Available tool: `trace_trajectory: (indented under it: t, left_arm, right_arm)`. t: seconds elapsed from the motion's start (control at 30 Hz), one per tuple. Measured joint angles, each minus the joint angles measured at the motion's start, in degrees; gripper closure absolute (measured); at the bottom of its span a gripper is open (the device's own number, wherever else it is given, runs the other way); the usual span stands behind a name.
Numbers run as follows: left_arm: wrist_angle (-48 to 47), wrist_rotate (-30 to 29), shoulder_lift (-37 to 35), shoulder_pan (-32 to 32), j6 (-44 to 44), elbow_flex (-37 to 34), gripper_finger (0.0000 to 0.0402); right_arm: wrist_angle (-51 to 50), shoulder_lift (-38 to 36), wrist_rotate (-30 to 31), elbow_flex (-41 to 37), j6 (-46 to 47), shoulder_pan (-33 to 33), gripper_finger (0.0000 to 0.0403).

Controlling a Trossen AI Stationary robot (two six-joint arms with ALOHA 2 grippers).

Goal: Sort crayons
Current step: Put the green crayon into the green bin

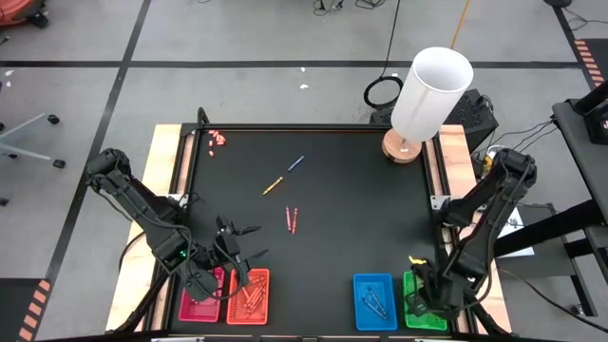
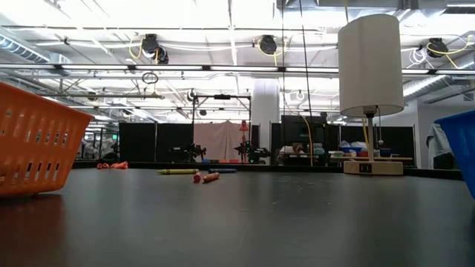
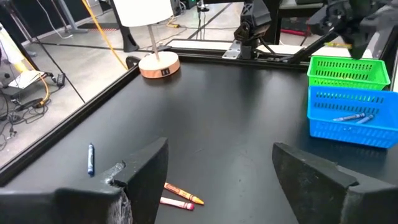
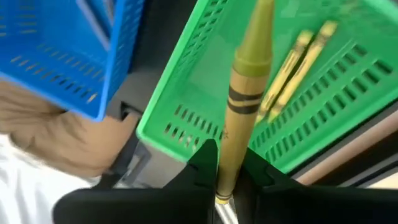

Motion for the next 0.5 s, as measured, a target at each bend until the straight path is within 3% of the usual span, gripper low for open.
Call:
trace_trajectory:
  t: [0.5]
  left_arm:
    - [0.21,0.00,0.00,-0.01,-0.26,0.00,0.0110]
  right_arm:
    - [-3.94,4.49,-8.29,-0.02,-4.51,-0.40,0.0308]
